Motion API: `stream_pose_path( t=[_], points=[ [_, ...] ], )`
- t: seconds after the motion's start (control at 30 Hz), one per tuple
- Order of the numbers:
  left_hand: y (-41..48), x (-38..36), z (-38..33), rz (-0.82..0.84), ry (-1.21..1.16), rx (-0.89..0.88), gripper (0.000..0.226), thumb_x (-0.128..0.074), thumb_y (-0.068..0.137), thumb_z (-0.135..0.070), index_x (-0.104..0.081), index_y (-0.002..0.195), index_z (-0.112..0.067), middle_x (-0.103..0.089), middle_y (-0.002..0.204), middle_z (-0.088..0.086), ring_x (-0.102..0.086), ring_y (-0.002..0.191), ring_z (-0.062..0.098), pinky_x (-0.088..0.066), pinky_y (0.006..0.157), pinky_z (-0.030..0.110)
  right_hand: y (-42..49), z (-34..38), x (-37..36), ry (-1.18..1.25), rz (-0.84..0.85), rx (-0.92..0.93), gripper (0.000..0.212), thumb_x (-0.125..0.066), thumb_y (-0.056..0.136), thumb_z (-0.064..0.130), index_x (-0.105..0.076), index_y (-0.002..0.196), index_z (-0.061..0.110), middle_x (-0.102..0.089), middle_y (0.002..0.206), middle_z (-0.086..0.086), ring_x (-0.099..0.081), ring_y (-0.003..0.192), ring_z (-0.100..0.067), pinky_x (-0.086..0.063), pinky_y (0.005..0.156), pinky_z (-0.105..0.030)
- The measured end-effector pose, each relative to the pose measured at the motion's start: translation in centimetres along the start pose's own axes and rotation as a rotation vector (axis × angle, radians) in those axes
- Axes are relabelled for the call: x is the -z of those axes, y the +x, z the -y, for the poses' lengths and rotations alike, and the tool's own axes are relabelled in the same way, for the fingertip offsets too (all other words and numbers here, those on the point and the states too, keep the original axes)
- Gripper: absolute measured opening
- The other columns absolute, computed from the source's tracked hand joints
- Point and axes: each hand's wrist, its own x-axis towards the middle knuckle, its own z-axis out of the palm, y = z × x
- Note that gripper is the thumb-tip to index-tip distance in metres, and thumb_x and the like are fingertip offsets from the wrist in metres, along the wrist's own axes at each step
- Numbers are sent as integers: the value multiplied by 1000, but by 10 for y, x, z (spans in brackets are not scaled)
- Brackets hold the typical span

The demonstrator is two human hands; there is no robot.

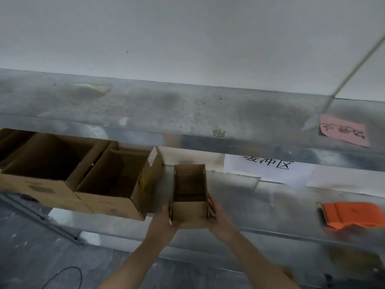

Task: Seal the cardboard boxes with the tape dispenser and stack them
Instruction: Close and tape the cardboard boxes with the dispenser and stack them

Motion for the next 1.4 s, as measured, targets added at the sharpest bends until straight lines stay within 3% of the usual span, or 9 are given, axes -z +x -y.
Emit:
stream_pose_path(
  t=[0.13, 0.3, 0.43, 0.77, 0.93, 1.03, 1.13, 1.27, 1.4],
  points=[
    [-8, -27, -25, -14, -85, -153, 76, -70, 85, -30, -23, 145, -34, -52, 133, -6, -54, 115, 10, -50, 98, 31, -25, -14, 24, 46, -116, 23, 101, -80, 58, 65, -21, 140, 62, -48, 130, 30, -53, 122, -10, -50, 100, -44],
    [-18, -81, -62, 104, -208, -221, 86, -76, 80, -25, -21, 145, -34, -43, 131, -16, -49, 124, 10, -47, 102, 33, -64, -31, 75, 145, -230, -2, 92, -90, 61, 39, -37, 137, 42, -57, 124, 13, -60, 112, -11, -52, 95, -51],
    [-47, -129, -94, 227, -313, -192, 100, -77, 79, -16, -3, 142, -41, -42, 127, -23, -46, 117, -3, -43, 90, 6, -87, -50, 122, 80, -246, -36, 102, -90, 46, 42, -42, 136, 36, -56, 125, 12, -55, 119, -14, -55, 92, -44],
    [-89, -236, -155, 238, -475, -109, 99, -75, 78, -36, 3, 119, -80, -23, 139, -40, -33, 132, 0, -34, 112, 34, -91, -80, 218, 262, -252, -163, 96, -72, 78, -9, -21, 146, 36, -43, 141, -1, -48, 115, -13, -48, 88, -29],
    [-71, -218, -163, -34, -335, -55, 59, -73, 82, -12, -38, 123, -37, -45, 126, -7, -50, 120, 17, -45, 99, 29, -99, -97, 222, 440, -336, -172, 113, -65, 75, -21, -1, 154, 28, -13, 160, -5, -23, 143, -25, -53, 81, -39],
    [-31, -172, -158, -139, -325, 5, 82, -83, 71, -9, -36, 137, -17, -37, 132, 1, -43, 121, 21, -43, 101, 39, -107, -108, 215, 542, -405, -230, 108, -54, 76, -28, -1, 155, 24, -7, 162, -8, -16, 147, -30, -49, 69, -33],
    [15, -138, -159, 27, -295, 18, 119, -91, 57, -12, -17, 150, -22, -19, 151, -1, -26, 136, 18, -30, 113, 43, -111, -118, 203, 530, -308, -248, 113, -65, 74, -22, -2, 155, 24, -10, 161, -7, -19, 146, -30, -45, 71, -23],
    [31, -126, -146, 359, -269, -81, 96, -88, 64, -22, -28, 139, -30, -40, 140, -1, -37, 134, 24, -38, 110, 44, -104, -117, 191, 459, -201, -159, 128, -84, 59, -6, -5, 151, 35, -26, 141, 15, -29, 141, -26, -52, 73, -26],
    [19, -136, -117, 231, -239, -163, 94, -87, 61, -40, -34, 139, -35, -43, 131, -8, -52, 113, 13, -50, 97, 38, -89, -108, 198, 443, -171, -28, 127, -80, 45, 2, -11, 148, 32, -34, 133, 19, -41, 128, -13, -56, 69, -26]
  ],
)
